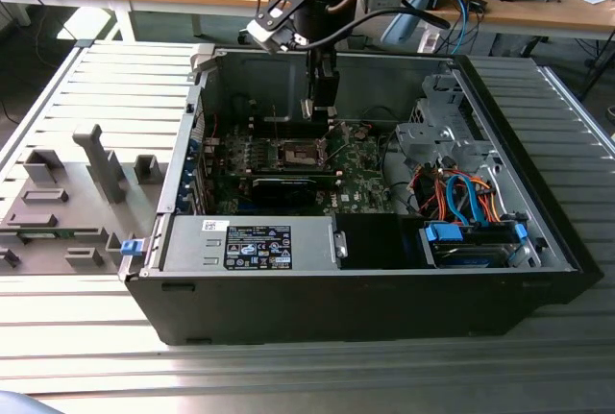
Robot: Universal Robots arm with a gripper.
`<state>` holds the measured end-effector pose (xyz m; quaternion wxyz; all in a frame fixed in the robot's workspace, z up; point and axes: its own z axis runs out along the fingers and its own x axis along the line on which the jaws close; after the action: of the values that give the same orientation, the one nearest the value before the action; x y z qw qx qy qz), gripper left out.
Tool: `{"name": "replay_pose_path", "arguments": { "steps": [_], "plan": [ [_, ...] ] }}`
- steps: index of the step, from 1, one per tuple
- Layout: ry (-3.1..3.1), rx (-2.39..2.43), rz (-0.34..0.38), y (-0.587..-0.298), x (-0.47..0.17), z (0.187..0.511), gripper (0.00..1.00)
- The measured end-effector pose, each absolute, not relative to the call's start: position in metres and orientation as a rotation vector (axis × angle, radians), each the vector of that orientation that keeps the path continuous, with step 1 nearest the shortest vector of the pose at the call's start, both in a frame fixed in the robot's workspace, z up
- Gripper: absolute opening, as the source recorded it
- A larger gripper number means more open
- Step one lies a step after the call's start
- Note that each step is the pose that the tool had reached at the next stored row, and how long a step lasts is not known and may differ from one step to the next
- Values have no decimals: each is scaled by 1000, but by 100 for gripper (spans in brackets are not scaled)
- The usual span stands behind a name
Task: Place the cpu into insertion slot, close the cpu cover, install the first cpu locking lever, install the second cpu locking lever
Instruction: 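Place the cpu into insertion slot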
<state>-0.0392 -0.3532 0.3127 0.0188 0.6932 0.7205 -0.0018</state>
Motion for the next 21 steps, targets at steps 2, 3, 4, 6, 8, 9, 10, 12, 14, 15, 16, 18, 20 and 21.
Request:
{"name": "replay_pose_path", "arguments": {
  "steps": [2,3,4,6,8,9,10,12,14,15,16,18,20,21],
  "plan": [
    [2232,2157,-6,-353,-39,313,54],
    [2229,2160,-6,-353,-39,313,54],
    [2226,2163,-6,-353,-39,313,54],
    [2223,2166,-6,-353,-39,313,54],
    [2220,2169,-6,-353,-39,313,54],
    [2219,2171,-6,-353,-39,313,54],
    [2217,2172,-6,-353,-39,313,54],
    [2212,2177,-6,-353,-39,313,54],
    [2206,2184,-7,-353,-39,313,54],
    [2203,2187,-7,-353,-39,313,54],
    [2200,2190,-7,-353,-39,312,54],
    [2195,2195,-7,-353,-39,312,54],
    [2192,2198,-7,-353,-39,312,54],
    [2191,2199,-7,-353,-39,312,54]
  ]
}}
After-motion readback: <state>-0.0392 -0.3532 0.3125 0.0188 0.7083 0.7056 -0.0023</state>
